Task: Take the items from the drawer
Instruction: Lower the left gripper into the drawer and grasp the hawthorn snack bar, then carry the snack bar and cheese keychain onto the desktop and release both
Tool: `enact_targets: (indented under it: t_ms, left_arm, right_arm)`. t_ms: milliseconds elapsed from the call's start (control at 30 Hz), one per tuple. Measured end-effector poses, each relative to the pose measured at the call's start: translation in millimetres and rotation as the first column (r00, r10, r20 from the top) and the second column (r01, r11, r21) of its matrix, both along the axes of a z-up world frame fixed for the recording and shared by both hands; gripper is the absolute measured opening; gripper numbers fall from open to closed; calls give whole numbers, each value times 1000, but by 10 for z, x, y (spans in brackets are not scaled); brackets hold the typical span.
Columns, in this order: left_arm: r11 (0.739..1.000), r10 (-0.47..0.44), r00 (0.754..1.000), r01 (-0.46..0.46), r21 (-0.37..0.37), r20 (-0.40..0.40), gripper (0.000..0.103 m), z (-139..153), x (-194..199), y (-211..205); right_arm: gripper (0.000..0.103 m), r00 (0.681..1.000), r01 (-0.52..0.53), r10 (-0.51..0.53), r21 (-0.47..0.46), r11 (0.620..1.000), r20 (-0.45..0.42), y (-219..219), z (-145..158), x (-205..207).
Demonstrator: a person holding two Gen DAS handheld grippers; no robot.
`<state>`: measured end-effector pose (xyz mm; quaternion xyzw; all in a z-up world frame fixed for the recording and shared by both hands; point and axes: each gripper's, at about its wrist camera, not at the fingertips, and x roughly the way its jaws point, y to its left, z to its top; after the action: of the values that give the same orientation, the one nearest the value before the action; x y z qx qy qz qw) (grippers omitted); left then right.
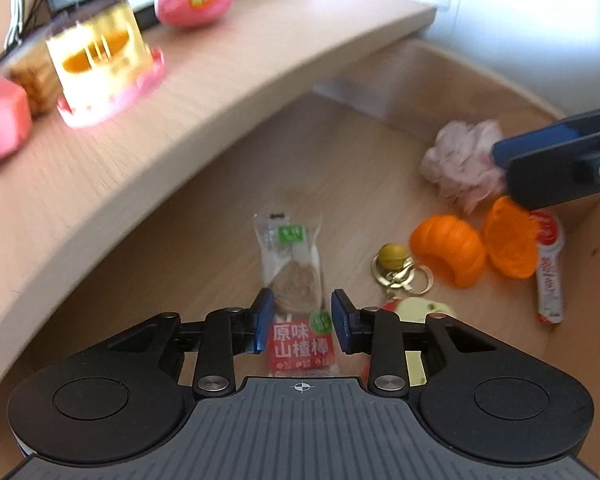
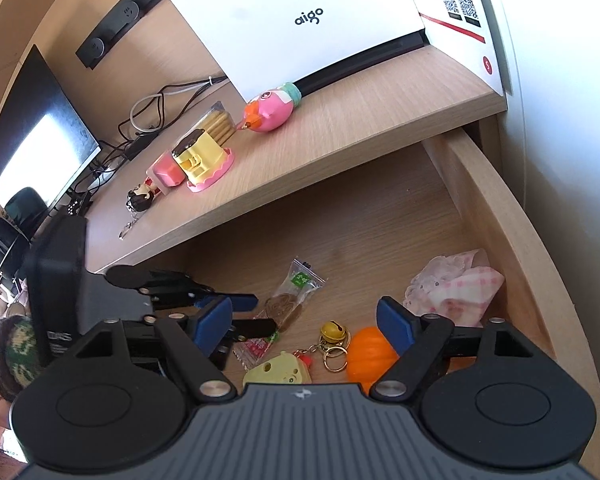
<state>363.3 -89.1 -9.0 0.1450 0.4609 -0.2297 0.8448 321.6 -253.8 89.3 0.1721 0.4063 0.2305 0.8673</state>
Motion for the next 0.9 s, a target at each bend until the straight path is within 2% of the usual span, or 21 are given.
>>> enact_targets:
  t_ms: [33,100,267,400,500,633,733,800,900]
  left_arm:
    - [1000,-1,1000,1,14,8,45,-33,2,-17]
    - [1000,-4,1000,3,20,16,49,-79,-1,-32]
    - [1000,13,1000,-14,-15,-13,48,-70,38,-2]
    - [999,36,998,-36,-2,-61,41,-19,33,-37]
    - [996,9,990,-21,-81,-140,39,71,-25,48]
    - [989,5,995,-19,-144,-97,39,367,-317,310]
    - [980,50,994,-67,-190,-94,39,437,-441,606]
    - [974,78,993,-95,-208,-88,39,406,-510,724]
    - [952,108,985,-142,-271,-136,39,377,-524,934]
  right_arm:
    - [80,1000,0,0,1,1000,0,0,0,-2]
    - [80,1000,-1,1,2,1000,-1,-1,-1,-4]
    - [81,1000,-1,1,1,1000,-12,-2,-9,9]
    - [81,1000,3,-4,-39,999,-26,37,-5,30]
    - [81,1000,4,-2,-128,992,10,137,55,2]
    - [86,991,-11,54,-324,946,125,401,192,-109]
    - [92,975,18,70,-386,922,213,551,290,-127]
    - [95,979,-43,127,-448,893,160,700,315,-37]
    - [95,959,-262,281,-473,841,-32,970,202,108]
